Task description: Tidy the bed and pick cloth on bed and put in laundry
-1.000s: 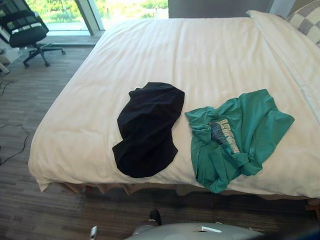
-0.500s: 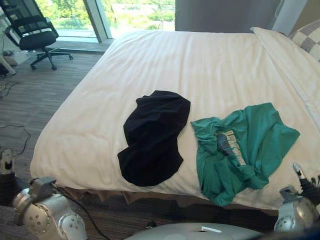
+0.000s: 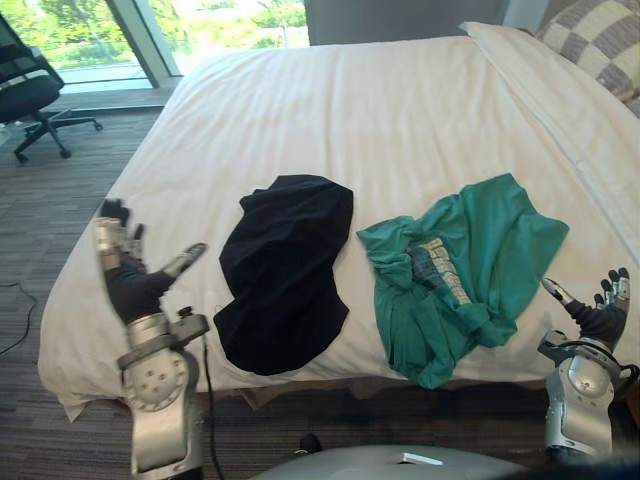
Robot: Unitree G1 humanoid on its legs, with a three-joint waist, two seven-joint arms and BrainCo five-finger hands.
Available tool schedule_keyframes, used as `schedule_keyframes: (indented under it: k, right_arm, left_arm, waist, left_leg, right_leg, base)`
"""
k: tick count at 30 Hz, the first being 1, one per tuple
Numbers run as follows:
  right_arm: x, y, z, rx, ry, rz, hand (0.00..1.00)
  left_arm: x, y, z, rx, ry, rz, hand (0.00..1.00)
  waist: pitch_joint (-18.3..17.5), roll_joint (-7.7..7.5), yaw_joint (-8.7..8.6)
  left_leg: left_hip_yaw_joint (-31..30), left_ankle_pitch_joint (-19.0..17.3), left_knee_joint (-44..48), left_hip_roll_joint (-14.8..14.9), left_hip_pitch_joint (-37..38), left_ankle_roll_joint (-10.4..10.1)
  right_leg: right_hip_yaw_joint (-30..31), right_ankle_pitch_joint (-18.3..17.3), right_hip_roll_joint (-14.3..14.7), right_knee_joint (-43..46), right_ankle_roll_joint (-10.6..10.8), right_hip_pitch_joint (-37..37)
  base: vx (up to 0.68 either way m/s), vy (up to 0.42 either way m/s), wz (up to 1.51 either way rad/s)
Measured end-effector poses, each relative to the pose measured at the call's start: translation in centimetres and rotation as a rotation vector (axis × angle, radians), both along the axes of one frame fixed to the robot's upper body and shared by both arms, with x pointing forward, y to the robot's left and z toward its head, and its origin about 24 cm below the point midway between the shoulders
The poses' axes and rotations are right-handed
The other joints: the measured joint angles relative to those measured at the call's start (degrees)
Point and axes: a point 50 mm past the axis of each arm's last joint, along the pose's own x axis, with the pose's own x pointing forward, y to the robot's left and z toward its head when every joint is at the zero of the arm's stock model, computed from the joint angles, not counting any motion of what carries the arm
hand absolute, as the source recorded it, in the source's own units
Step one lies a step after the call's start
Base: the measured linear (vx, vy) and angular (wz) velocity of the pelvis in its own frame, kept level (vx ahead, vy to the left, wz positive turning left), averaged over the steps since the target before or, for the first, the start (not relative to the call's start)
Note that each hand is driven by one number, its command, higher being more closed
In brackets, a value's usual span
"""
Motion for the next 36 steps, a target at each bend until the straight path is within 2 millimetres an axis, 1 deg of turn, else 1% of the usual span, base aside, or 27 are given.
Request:
schedule_keyframes:
  k: [1,2,3,4,6,7,10,11,14,15,18,20,21,23,25,27,29,32,34,36]
  right_arm:
    - [0.3,0.5,0.0,-0.015,0.012,0.032,0.0]
    - [0.6,1.0,-0.1,-0.026,0.022,0.062,0.0]
    - [0.9,1.6,-0.1,-0.043,0.034,0.104,0.0]
    - [1.0,1.7,-0.2,-0.043,0.037,0.118,0.0]
    - [1.4,2.2,0.0,-0.069,0.047,0.184,0.0]
    - [1.5,2.3,0.1,-0.079,0.05,0.196,0.0]
    - [1.7,2.2,0.4,-0.136,0.073,0.239,0.0]
    - [1.7,2.3,0.3,-0.144,0.082,0.25,0.0]
    - [1.2,2.7,-0.3,-0.141,0.107,0.273,0.0]
    - [1.2,2.7,-0.3,-0.141,0.109,0.275,0.0]
    - [1.3,2.9,-0.3,-0.143,0.107,0.285,0.0]
    - [1.4,3.1,0.0,-0.149,0.091,0.293,0.0]
    - [1.5,3.3,0.2,-0.153,0.081,0.297,0.0]
    - [1.7,3.6,0.6,-0.161,0.056,0.305,0.0]
    - [2.0,3.6,0.9,-0.163,0.042,0.3,0.0]
    - [2.4,3.8,1.2,-0.164,0.024,0.303,0.0]
    - [2.7,3.9,1.5,-0.166,0.009,0.307,0.0]
    - [3.0,4.5,1.8,-0.161,-0.012,0.31,0.0]
    - [3.2,5.5,2.5,-0.167,-0.049,0.347,0.0]
    - [3.3,6.0,3.0,-0.172,-0.072,0.363,0.0]
  left_arm:
    - [0.4,-0.1,-0.5,0.021,0.036,-0.008,0.0]
    - [1.0,0.1,-1.5,0.045,0.096,-0.012,0.0]
    - [1.7,0.9,-2.6,0.075,0.169,-0.021,0.0]
    - [1.9,1.3,-3.0,0.087,0.195,-0.02,0.0]
    - [2.4,2.9,-3.3,0.139,0.245,0.003,0.0]
    - [2.5,3.2,-3.4,0.152,0.254,0.006,0.0]
    - [3.0,4.9,-3.7,0.238,0.325,0.046,0.0]
    - [3.2,5.6,-3.8,0.267,0.351,0.064,0.0]
    - [3.8,6.5,-4.0,0.349,0.424,0.099,0.0]
    - [3.9,6.6,-3.9,0.362,0.429,0.105,0.0]
    - [5.1,6.7,-2.6,0.426,0.414,0.131,0.0]
    - [6.2,6.9,-1.7,0.438,0.398,0.152,0.0]
    - [6.4,6.9,-1.4,0.442,0.388,0.157,0.0]
    - [7.3,7.0,0.1,0.486,0.351,0.185,0.0]
    - [7.9,6.9,1.1,0.492,0.321,0.189,0.0]
    - [8.2,6.9,1.5,0.509,0.32,0.2,0.0]
    - [8.4,6.8,1.7,0.52,0.318,0.203,0.0]
    - [8.8,6.7,1.9,0.514,0.314,0.203,0.0]
    - [9.0,6.9,1.3,0.503,0.349,0.204,0.0]
    - [9.1,7.0,0.7,0.495,0.38,0.202,0.0]
  waist:
    - [0.45,0.18,-0.34]
    - [0.74,0.42,-0.78]
    - [1.09,0.95,-1.43]
    - [1.2,1.09,-1.65]
    - [1.68,1.46,-2.65]
    - [1.83,1.62,-2.72]
    - [2.72,2.18,-2.89]
    - [3.26,2.24,-3.1]
    - [3.51,2.19,-3.3]
    - [3.6,2.19,-3.33]
    - [5.32,2.04,-3.59]
    - [6.52,1.99,-3.92]
    - [6.84,2.02,-4.08]
    - [8.24,2.0,-4.3]
    - [9.78,2.1,-4.32]
    - [10.51,2.16,-4.28]
    - [11.82,2.21,-4.23]
    - [12.83,2.27,-4.31]
    - [13.09,2.28,-4.25]
    - [13.64,2.29,-4.35]
  left_leg:
    - [0.34,0.12,-0.13,0.06,-0.04,-0.02]
    - [1.02,0.23,-0.2,0.15,-0.03,-0.06]
    - [1.35,0.38,-0.25,0.25,0.09,-0.14]
    - [1.47,0.43,-0.25,0.31,0.11,-0.17]
    - [1.85,0.68,-0.26,0.46,0.12,-0.15]
    - [1.96,0.71,-0.26,0.52,0.12,-0.15]
    - [2.97,0.88,-0.28,0.74,-0.14,-0.14]
    - [3.05,1.0,-0.28,0.89,-0.14,-0.16]
    - [3.6,1.34,-0.27,1.38,-1.16,-0.31]
    - [3.63,1.52,-0.26,1.44,-1.64,-0.28]
    - [3.73,2.42,-0.03,1.66,-3.95,-0.01]
    - [3.63,2.83,0.05,1.65,-5.5,0.22]
    - [3.62,2.95,0.05,1.65,-5.96,0.27]
    - [3.54,3.47,0.05,1.65,-8.01,0.63]
    - [3.54,3.72,0.06,1.65,-8.93,0.77]
    - [4.08,3.96,0.08,1.65,-10.24,0.9]
    - [4.52,3.98,0.08,1.66,-10.43,0.91]
    - [4.8,4.06,0.09,1.72,-11.3,0.94]
    - [5.95,4.05,0.1,1.75,-11.96,0.94]
    - [6.22,4.05,0.1,1.77,-11.91,0.94]
  right_leg:
    - [0.25,0.04,0.07,-0.07,0.06,-0.23]
    - [0.56,0.05,0.16,-0.1,0.08,-0.61]
    - [1.6,0.08,0.31,-0.3,0.12,-0.7]
    - [1.73,0.11,0.39,-0.43,0.18,-0.71]
    - [2.38,0.35,0.61,-0.86,0.27,-0.82]
    - [2.46,0.49,0.67,-0.97,0.2,-0.85]
    - [3.46,1.13,1.0,-1.47,0.15,-1.69]
    - [3.57,1.18,1.15,-1.5,0.14,-1.75]
    - [4.3,1.53,1.72,-1.59,-0.21,-3.09]
    - [4.51,1.74,1.82,-1.76,-0.3,-3.55]
    - [4.79,2.59,2.09,-1.92,-0.43,-5.88]
    - [4.81,3.06,2.09,-1.9,-0.5,-7.33]
    - [4.82,3.23,2.09,-1.86,-0.65,-7.84]
    - [4.96,3.59,2.09,-1.7,-0.5,-9.93]
    - [5.11,3.64,2.08,-1.24,-0.48,-11.12]
    - [5.81,3.64,2.06,-0.48,-0.48,-13.18]
    - [6.39,3.63,2.06,0.07,-0.49,-14.02]
    - [6.58,3.63,2.08,0.41,-0.5,-15.22]
    - [7.72,3.56,2.08,1.33,-0.61,-16.92]
    - [7.99,3.53,2.09,1.45,-0.63,-17.05]
  base:
    - [-0.05,-0.022,-0.27]
    - [-0.07,-0.035,-0.26]
    - [-0.06,-0.035,-0.22]
    - [-0.06,-0.032,-0.15]
    - [-0.04,-0.024,-0.09]
    - [-0.05,-0.015,-0.16]
    - [-0.05,-0.01,-0.17]
    - [-0.04,-0.02,-0.05]
    - [-0.03,-0.028,-0.09]
    - [-0.02,-0.026,-0.08]
    - [0.0,0.0,0.0]
    - [0.0,0.0,0.0]
    - [-0.03,0.005,0.03]
    - [-0.04,0.007,0.02]
    - [-0.02,0.005,0.02]
    - [-0.02,0.015,-0.1]
    - [0.02,0.014,-0.12]
    - [0.05,0.008,-0.06]
    - [0.05,0.015,-0.18]
    - [0.05,0.012,-0.1]
